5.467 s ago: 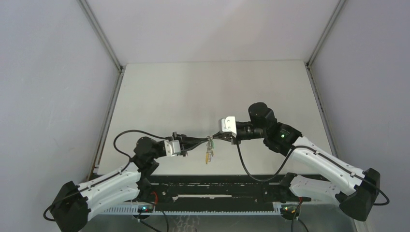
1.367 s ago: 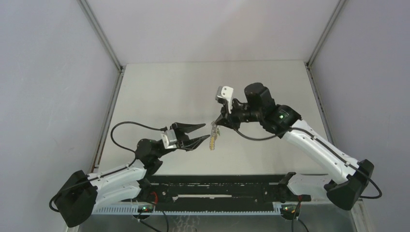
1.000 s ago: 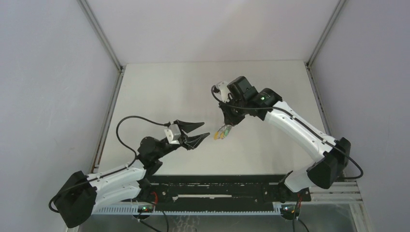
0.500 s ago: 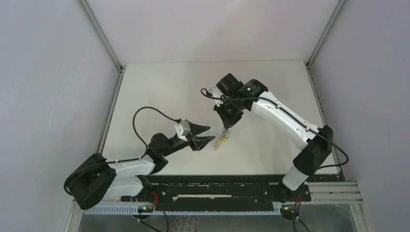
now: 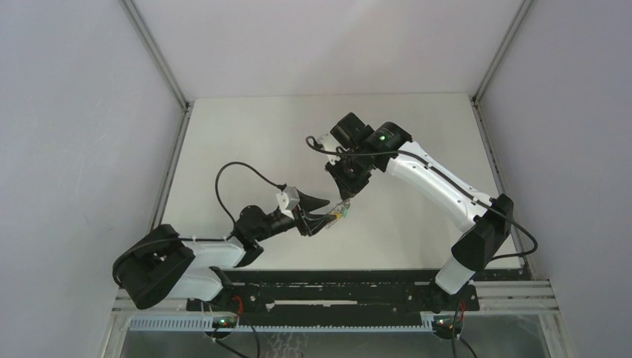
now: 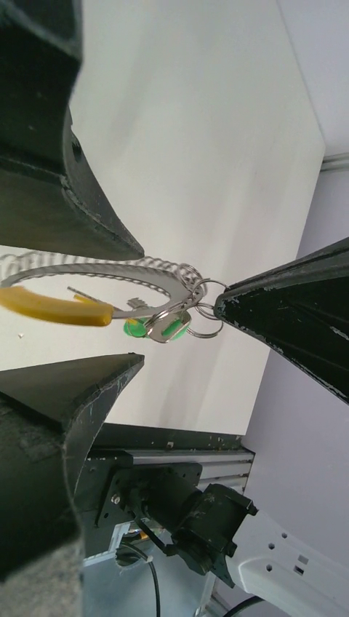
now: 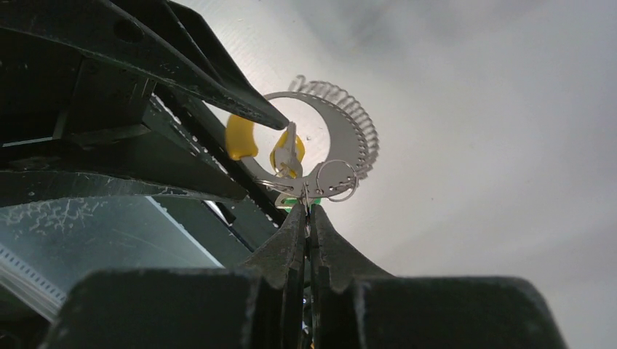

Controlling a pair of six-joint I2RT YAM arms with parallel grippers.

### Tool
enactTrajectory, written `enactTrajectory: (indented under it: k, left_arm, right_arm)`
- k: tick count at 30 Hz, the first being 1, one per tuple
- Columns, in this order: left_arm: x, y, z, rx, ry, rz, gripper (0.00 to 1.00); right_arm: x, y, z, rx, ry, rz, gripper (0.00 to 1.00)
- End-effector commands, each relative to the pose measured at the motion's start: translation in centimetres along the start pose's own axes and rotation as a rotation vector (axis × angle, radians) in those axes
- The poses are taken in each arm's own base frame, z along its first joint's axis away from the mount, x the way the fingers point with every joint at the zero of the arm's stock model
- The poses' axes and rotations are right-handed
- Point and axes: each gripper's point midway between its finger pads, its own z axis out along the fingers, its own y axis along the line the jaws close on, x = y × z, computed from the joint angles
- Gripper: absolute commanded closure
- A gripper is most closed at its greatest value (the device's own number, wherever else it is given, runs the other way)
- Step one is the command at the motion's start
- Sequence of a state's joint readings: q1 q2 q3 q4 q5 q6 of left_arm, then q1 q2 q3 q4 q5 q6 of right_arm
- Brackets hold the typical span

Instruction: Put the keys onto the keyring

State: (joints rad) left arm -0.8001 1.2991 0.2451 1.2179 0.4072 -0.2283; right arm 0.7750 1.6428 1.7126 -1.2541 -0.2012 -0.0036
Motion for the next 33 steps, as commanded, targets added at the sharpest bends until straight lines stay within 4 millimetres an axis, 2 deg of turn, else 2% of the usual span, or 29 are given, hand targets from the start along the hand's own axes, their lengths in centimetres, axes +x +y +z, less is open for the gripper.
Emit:
enactTrajectory:
  k: [1,7,15,17,21,28,33]
  left_arm:
    - [-3.2,-0.8,1.3,0.058,-0.103,0.069,0.44]
    - [-3.1,-1.1,1.6,0.094,-0.080,0.133,0.41]
    - [-5.1,-0.1,0.3,0.072,-0.135,0.120,0.41]
    - [-5.5,-0.3,0.0,0.099,-0.146,0.113,0.42]
    - [-5.9,-2.1,0.0,0.215,-0.142,0.103,0.45]
    - [-4.8,-3.3,0.2,0.310,-0.098,0.072,0.52]
    - [-4.7,-2.7,0.4,0.294,-0.094,0.058,0.56]
  right_arm:
    - [-0.7,0.7,-0.8,-0.037,-0.041,-0.001,1.00]
    - [-0.9,1.9,-0.7,-0.073,-0.048,-0.048,1.00]
    - [-0.5,2.8,-0.4,-0.089,-0.049,-0.150,1.00]
    - [-0.3,3.1,-0.3,-0.105,-0.056,-0.188,1.00]
    - [-0.1,3.6,-0.2,-0.119,-0.058,-0.249,1.00]
    - [-0.4,3.8,-0.3,-0.121,-0.080,-0.331,1.00]
    - [-0.4,4.3,-0.7,-0.133,-0.109,-0.406,1.00]
